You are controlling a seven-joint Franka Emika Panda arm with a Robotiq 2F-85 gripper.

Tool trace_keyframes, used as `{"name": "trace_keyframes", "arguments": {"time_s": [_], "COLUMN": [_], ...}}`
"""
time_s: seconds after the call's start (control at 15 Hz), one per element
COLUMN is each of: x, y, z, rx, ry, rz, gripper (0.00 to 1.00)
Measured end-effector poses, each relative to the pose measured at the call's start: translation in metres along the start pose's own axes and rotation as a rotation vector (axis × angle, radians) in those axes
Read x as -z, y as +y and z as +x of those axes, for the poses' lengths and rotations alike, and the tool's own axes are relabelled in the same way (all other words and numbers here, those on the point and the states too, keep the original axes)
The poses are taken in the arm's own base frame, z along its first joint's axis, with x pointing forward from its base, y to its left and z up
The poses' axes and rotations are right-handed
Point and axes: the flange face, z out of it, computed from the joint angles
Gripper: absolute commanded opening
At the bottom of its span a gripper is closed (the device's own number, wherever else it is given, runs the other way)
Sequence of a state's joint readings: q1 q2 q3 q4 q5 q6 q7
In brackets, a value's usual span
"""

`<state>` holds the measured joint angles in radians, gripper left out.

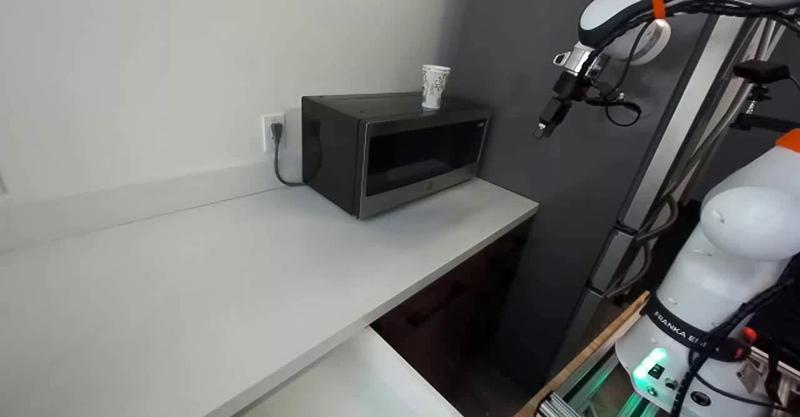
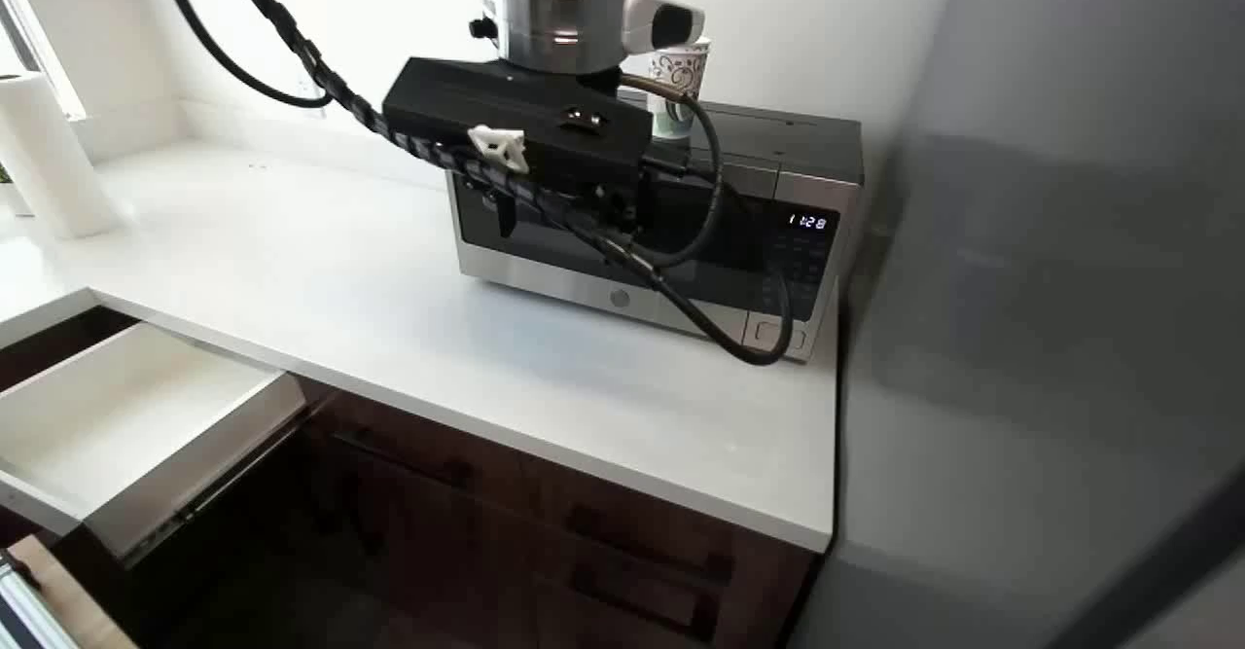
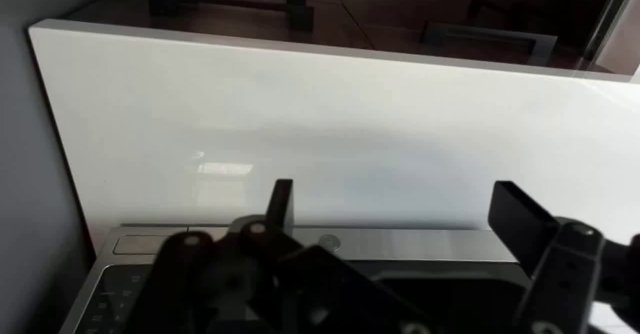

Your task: Open the microwave door by pressing the bottom right button

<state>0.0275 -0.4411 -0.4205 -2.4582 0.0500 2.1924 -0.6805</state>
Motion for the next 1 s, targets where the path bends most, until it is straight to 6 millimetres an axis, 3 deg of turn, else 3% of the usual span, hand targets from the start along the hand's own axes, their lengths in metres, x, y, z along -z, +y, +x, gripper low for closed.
{"name": "trace_keyframes", "arguments": {"time_s": [0.67, 0.87, 1.0], "x": [0.000, 0.001, -0.010], "y": [0.000, 0.008, 0.014], "z": [0.000, 0.004, 0.007], "rx": [0.000, -0.086, -0.177], "ry": [0.000, 0.090, 0.144], "rz": [0.000, 0.029, 0.073], "gripper": [1.00, 1.00, 1.00]}}
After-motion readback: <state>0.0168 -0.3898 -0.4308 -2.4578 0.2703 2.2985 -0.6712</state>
